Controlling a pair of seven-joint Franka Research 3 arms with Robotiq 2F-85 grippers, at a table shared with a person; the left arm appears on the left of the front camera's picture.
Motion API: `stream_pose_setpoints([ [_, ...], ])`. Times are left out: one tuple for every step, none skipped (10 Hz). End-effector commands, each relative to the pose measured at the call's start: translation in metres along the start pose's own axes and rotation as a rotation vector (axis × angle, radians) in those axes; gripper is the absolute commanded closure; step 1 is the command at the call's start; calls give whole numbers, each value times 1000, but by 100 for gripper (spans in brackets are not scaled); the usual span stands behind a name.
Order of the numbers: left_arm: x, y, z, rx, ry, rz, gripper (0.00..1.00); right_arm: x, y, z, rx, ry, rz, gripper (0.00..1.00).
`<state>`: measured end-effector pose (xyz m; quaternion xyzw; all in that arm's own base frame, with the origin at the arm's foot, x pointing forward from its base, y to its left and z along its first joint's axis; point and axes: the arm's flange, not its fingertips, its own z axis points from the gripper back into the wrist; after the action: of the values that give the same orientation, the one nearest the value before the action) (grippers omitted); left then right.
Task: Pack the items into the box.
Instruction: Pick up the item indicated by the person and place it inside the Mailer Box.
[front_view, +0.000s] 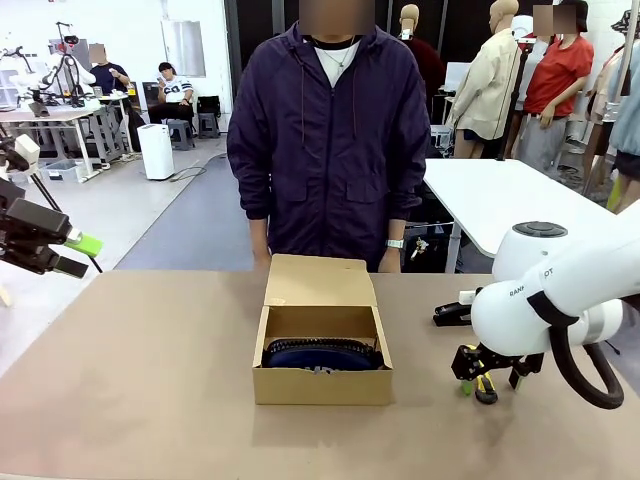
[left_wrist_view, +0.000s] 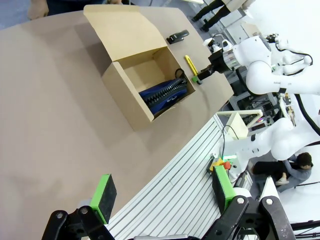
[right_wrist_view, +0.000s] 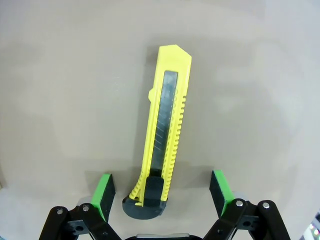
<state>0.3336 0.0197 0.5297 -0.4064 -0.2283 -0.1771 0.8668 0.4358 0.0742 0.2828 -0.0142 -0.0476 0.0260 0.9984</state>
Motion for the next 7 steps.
stream_pose_setpoints([
  [-1,1,3,-3,8,-3,0,12,5,-8,-35,-48,-24,0],
  [-1,1,3,-3,8,-3,0,14,6,-9,-21,-51,-31,0],
  [-1,1,3,-3,8,-3,0,15,6,-8,-16,-49,-30,4],
  [-1,1,3,-3,8,-3,0,16,6,-10,-12,-25,-31,59],
  [-1,1,3,-3,8,-3,0,16,5,-10,4,-11,-25,100],
  [-1,1,3,-3,8,-3,0,17,4,-11,20,-1,-26,100],
  [-1,1,3,-3,8,-3,0,17,4,-12,23,7,-24,100],
])
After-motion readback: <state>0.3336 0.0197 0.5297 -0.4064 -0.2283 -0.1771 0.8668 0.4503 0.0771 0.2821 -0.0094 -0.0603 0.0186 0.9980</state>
